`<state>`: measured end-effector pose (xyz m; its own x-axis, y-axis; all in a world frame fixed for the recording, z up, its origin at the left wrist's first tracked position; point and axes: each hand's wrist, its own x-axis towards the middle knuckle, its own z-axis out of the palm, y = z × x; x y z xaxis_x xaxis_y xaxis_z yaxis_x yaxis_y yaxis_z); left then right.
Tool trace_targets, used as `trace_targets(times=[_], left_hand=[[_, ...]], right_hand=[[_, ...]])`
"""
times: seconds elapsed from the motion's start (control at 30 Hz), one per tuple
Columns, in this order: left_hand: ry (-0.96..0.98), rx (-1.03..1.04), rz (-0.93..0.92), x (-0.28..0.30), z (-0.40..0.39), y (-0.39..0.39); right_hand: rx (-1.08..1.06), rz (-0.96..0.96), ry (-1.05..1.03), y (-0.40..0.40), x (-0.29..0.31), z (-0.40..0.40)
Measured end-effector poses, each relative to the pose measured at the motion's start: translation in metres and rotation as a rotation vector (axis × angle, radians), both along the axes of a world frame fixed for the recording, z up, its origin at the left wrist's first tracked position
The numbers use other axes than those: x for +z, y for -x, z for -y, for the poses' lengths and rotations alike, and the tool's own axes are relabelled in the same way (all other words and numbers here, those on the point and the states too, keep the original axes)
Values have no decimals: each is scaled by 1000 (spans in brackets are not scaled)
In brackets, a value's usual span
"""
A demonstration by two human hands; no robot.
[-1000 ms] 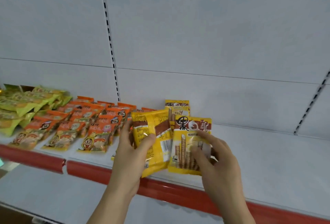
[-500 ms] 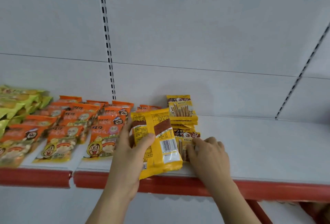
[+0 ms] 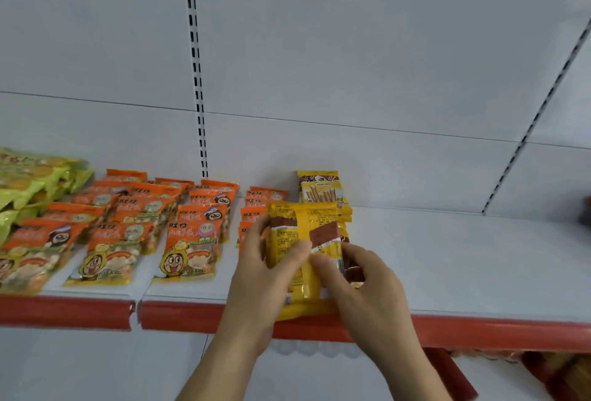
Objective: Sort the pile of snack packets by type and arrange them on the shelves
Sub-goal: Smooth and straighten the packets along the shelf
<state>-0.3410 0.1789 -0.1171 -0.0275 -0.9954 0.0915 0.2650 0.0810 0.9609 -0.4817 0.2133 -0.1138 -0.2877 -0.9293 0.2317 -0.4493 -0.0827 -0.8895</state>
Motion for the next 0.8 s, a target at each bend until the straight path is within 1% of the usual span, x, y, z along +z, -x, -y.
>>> trace_targets(times=[0.03,0.13,0.2,0.27,0.33,0.4,0.47,0.53,0.57,0.7,0.77,0.8], left_hand=[[-4,-4,-11,2,0,2],[-44,-36,-68,3,3,6],[-43,-14,-64,0,6,7],[-7,21,-32,-3,8,7],[27,60,4,-5,9,7],[33,87,15,-5,10,8],[32,115,32,-3,10,12],[25,136,34,-1,13,17],[10,142,35,0,13,19],[23,150,39,-2,18,17],[21,131,48,-1,19,15],[22,128,49,0,20,14]], right_hand=[[16,14,-23,1,1,0],[32,241,-47,7,6,0],[-10,351,-46,16,7,0],[-89,417,19,25,9,2],[-216,355,140,32,16,2],[-279,208,232,29,23,3],[-155,31,249,14,21,3],[42,-147,201,1,10,3],[104,-196,182,-2,5,4],[144,-98,119,11,4,10],[176,-38,50,19,6,14],[160,-1,35,24,8,16]])
